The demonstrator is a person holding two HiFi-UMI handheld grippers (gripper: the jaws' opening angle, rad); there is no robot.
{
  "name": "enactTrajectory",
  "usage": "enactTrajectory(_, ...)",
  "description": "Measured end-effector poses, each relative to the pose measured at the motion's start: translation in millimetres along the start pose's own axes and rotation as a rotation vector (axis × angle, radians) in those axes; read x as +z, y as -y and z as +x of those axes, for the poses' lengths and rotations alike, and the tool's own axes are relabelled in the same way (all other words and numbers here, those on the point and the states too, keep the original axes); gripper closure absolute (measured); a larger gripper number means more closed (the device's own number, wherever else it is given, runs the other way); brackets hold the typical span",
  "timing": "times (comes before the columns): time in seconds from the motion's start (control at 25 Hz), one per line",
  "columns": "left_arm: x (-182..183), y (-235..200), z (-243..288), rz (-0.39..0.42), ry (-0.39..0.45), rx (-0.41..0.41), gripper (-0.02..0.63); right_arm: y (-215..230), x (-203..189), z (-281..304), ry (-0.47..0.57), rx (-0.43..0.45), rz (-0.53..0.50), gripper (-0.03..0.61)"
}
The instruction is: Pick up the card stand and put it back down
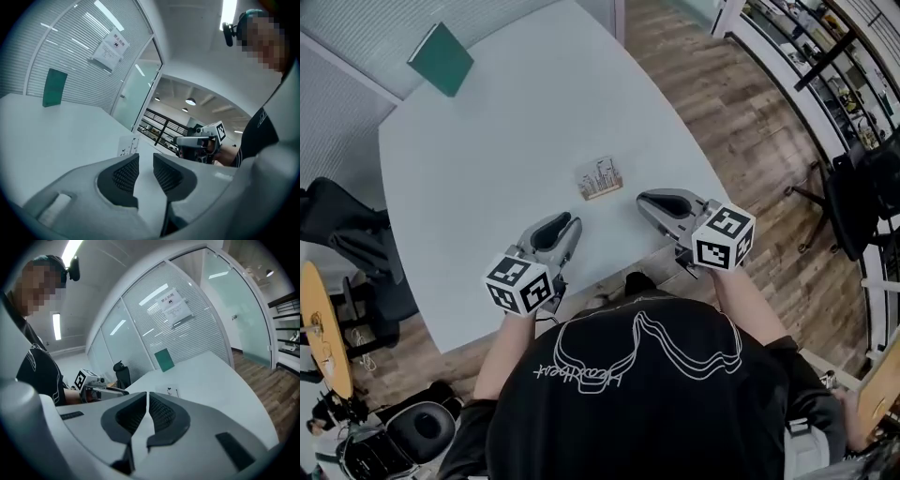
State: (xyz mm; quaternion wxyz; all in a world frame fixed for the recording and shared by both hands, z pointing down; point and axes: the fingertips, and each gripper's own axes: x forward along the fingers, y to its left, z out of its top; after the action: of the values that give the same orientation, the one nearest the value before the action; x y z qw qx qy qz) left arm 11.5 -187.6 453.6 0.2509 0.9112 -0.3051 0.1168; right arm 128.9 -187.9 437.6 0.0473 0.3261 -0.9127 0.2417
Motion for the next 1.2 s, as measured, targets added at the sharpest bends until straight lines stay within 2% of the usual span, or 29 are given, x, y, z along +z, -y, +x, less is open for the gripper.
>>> enactTrajectory(0.2, -15, -36, 25, -0.042, -0.026, 0.059, 0.492, 43, -14, 34, -0.095, 0.018, -0.001, 0.494)
enactTrajectory(0.44, -32, -63, 52, -0.065, -0.059, 0.091, 0.469, 68, -38, 67, -0.232, 0.097, -0.143, 0.403)
enactTrajectory(0.68, -48, -89, 73, -0.046, -0.098, 0.126, 0.420, 92, -61, 94, -0.352, 0.117, -0.240, 0.385)
enactTrajectory(1.0, -63, -102, 93, -0.033, -0.162, 0.122, 0.419, 105, -80, 113, -0.421, 0.134, -0.306, 0.377)
enactTrajectory(1.2, -71, -113, 99, -0.022, -0.194, 0.171, 0.419, 106, -89, 123, -0.460, 0.123, -0.373, 0.399)
